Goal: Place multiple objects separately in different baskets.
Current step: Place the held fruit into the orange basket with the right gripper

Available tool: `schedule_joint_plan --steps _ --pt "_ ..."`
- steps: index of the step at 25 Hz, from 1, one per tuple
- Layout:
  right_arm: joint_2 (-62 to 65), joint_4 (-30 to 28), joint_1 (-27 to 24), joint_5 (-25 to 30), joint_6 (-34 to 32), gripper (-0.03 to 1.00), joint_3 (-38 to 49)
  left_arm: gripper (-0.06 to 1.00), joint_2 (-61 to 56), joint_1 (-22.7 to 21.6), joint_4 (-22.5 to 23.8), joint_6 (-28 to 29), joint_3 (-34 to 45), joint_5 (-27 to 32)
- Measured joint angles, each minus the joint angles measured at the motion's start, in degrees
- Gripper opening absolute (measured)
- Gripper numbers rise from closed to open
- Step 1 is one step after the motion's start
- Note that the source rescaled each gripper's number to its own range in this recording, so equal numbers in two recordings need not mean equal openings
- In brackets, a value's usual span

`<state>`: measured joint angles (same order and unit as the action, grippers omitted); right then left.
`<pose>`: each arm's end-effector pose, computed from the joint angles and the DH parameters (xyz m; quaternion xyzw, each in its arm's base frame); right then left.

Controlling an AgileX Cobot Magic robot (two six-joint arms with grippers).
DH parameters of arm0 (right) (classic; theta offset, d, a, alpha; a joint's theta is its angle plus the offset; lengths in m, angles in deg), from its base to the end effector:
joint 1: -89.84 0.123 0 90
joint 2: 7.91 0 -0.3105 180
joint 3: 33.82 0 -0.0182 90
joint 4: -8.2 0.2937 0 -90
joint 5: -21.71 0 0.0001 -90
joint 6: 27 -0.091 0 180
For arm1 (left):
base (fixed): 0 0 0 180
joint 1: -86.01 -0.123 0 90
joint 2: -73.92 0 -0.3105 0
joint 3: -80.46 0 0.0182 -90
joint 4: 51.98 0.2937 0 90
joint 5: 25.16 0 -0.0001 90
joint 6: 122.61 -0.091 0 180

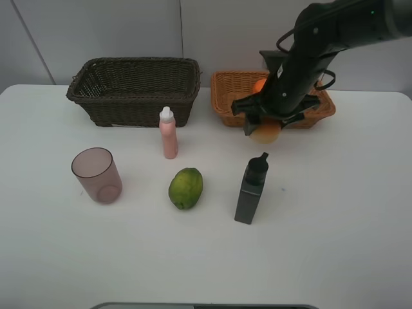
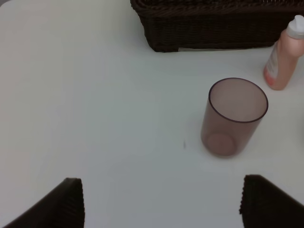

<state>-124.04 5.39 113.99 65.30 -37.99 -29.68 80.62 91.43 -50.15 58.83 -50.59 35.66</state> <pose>0.3889 0.1710 0.1821 -0.1285 0.9815 0.0240 0.1396 0.0054 0.0020 0.2994 0.0288 0.8496 -0.0156 0.5264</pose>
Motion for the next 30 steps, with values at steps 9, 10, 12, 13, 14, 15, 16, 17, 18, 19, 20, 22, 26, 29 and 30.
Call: schedule_joint_plan --steps 9,10,12,13,14,15,16,17,18,19,20,22,26,29,30 --pt "-0.6 0.9 -6.6 5.6 3.5 0.43 -10.9 0.85 0.0 0.0 0.0 0.0 0.0 0.0" --pt "-1.0 0.8 -7.2 5.6 3.7 0.43 -12.3 0.85 0.0 0.0 0.0 0.0 0.0 0.0" --pt "-2.4 0.6 -8.4 5.6 4.0 0.43 -14.9 0.85 0.0 0.0 0.0 0.0 0.0 0.0" --pt "-3.3 0.0 -8.9 5.6 4.0 0.43 -15.9 0.85 0.0 0.0 0.0 0.0 0.0 0.0" --pt "-4.2 -0.7 -9.3 5.6 4.1 0.43 -17.0 0.85 0.0 0.0 0.0 0.0 0.0 0.0" --pt "-5.2 -1.1 -9.8 5.6 4.2 0.43 -18.0 0.85 0.0 0.0 0.0 0.0 0.0 0.0" --pt "-6.3 -1.5 -10.2 5.6 4.2 0.43 -18.9 0.85 0.0 0.0 0.0 0.0 0.0 0.0" --pt "-7.2 -1.9 -10.6 5.6 4.2 0.43 -19.6 0.85 0.0 0.0 0.0 0.0 0.0 0.0" --pt "-8.3 -2.2 -11.1 5.6 4.2 0.43 -20.4 0.85 0.0 0.0 0.0 0.0 0.0 0.0" --pt "-9.3 -2.2 -11.5 5.3 4.2 0.43 -20.9 0.85 0.0 0.0 0.0 0.0 0.0 0.0" --pt "-10.1 -2.3 -11.9 5.0 4.2 0.43 -21.1 0.85 0.0 0.0 0.0 0.0 0.0 0.0" --pt "-11.4 -2.4 -12.7 3.8 4.2 0.43 -21.3 0.85 0.0 0.0 0.0 0.0 0.0 0.0" --pt "-13.1 -2.6 -13.8 1.2 4.2 0.43 -21.3 0.85 0.0 0.0 0.0 0.0 0.0 0.0" --pt "-14.1 -2.7 -14.3 0.1 4.2 0.43 -21.3 0.85 0.0 0.0 0.0 0.0 0.0 0.0" --pt "-14.6 -2.9 -14.4 -0.1 4.2 0.43 -21.3 0.85 0.0 0.0 0.0 0.0 0.0 0.0"
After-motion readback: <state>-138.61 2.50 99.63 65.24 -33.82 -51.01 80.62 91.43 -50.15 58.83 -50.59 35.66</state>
